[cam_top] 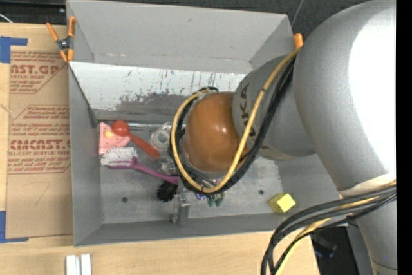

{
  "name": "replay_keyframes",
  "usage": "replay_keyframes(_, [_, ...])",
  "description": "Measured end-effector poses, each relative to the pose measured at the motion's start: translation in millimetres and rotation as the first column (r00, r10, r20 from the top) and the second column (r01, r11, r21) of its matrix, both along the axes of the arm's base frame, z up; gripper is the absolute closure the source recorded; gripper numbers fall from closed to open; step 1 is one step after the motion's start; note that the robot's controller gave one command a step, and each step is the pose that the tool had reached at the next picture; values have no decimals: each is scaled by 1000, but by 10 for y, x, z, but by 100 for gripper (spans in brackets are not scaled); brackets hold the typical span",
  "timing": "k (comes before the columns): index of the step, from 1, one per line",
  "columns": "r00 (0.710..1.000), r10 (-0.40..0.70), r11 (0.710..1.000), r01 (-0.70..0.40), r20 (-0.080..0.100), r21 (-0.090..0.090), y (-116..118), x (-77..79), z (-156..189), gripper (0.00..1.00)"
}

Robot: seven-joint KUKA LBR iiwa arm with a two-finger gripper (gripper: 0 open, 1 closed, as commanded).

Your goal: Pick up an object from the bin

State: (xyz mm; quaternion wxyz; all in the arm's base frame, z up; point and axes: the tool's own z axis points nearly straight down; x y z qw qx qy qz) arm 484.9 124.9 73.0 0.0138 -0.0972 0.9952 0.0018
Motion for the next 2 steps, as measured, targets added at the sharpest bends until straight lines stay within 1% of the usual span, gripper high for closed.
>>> replay_keyframes(1, [997, -72, 997, 72, -23, -2, -39, 29, 40, 100])
replay_keyframes(2, [997, -72, 997, 72, -23, -2, -39, 29, 40, 100])
